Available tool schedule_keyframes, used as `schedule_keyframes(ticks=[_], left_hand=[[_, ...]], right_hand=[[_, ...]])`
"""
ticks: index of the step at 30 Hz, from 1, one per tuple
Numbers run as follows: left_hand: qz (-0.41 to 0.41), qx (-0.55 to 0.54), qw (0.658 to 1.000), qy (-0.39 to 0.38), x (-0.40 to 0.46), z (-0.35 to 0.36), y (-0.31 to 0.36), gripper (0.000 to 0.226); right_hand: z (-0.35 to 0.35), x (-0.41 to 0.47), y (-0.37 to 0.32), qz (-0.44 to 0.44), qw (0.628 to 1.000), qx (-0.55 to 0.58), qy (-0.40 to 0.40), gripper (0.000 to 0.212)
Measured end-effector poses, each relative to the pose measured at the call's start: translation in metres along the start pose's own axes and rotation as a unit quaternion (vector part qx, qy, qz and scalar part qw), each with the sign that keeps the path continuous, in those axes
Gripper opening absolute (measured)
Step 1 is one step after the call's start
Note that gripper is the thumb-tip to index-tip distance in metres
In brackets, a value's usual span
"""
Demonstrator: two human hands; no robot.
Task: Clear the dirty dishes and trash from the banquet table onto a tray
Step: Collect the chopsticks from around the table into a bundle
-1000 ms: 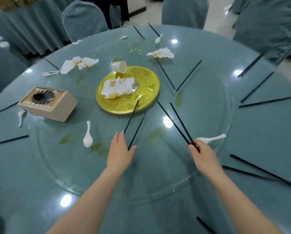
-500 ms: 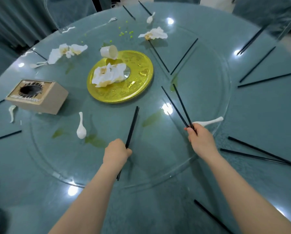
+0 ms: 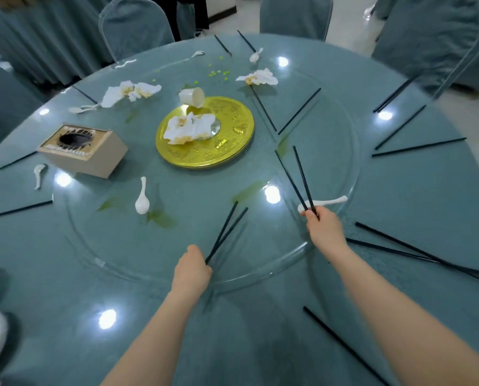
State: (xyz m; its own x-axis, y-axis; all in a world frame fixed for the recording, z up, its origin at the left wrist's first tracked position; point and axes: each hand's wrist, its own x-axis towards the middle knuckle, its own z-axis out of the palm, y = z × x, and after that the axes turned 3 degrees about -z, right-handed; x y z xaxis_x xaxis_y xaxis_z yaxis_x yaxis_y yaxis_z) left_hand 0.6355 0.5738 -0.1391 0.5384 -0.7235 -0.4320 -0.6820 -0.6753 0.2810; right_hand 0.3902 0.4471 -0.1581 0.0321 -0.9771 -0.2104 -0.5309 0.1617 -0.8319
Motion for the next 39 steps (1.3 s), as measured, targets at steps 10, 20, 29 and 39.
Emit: schedule_keyframes(ticks=[10, 20, 29, 39], left_hand=[[0.025, -0.174, 0.984, 0.015, -0.071, 0.026, 0.011, 0.024], [0.145, -0.299, 0.932, -0.147, -0.132, 0.046, 0.056, 0.018], [0.141, -0.212, 0.961, -0.111, -0.149, 0.083, 0.043, 0.031], [0.126, 0.11, 0.98, -0.106, -0.15, 0.136, -0.015, 0.114]], right_hand=[[-0.033, -0.084, 0.029, 0.034, 0.998, 0.049, -0.008, 0.048], [-0.027, -0.13, -0.01, 0.07, 0.955, 0.243, -0.153, 0.026], [-0.066, -0.141, 0.006, 0.021, 0.976, 0.216, 0.022, 0.036], [-0.123, -0.153, 0.05, -0.111, 0.971, 0.147, 0.153, 0.016]])
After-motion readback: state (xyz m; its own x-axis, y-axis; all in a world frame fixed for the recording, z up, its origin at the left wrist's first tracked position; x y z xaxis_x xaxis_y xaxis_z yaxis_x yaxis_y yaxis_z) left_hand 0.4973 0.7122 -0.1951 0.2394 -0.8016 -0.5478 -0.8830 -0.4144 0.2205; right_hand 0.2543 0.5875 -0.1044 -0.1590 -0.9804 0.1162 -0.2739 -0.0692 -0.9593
